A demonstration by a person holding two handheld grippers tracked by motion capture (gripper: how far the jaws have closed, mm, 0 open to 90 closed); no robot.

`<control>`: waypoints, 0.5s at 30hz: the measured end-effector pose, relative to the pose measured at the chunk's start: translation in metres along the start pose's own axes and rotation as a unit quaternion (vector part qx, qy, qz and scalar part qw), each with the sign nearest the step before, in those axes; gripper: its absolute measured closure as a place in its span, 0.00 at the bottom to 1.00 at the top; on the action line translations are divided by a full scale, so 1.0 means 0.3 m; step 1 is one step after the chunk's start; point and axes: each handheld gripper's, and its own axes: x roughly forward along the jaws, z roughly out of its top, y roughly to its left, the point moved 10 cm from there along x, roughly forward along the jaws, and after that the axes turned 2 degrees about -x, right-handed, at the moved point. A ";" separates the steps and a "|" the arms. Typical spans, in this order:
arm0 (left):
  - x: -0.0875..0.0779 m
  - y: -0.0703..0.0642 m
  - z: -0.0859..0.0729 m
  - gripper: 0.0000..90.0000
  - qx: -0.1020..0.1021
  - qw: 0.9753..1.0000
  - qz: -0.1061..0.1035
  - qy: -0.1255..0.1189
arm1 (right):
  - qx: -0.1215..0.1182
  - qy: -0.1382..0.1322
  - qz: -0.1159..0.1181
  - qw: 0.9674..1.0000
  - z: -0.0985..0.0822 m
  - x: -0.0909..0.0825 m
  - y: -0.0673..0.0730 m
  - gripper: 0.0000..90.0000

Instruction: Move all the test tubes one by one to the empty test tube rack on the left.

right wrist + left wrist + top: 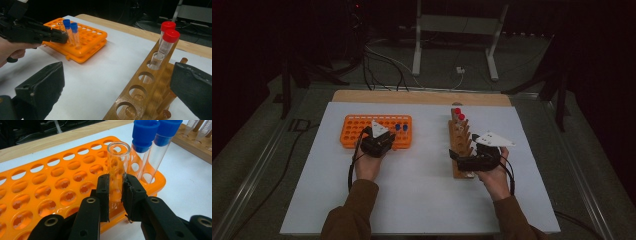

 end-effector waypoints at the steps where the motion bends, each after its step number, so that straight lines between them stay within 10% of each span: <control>1: 0.000 0.000 0.000 0.85 -0.001 1.000 0.000 0.000 | 0.000 0.000 0.000 1.000 0.000 0.000 0.000 0.00; 6: -0.002 0.004 -0.003 0.83 -0.007 1.000 0.000 0.002 | 0.001 0.000 0.000 1.000 0.000 -0.001 -0.001 0.00; 15: -0.068 0.025 0.019 0.47 -0.043 0.998 0.010 -0.033 | -0.001 0.001 -0.001 1.000 0.001 0.001 -0.003 0.00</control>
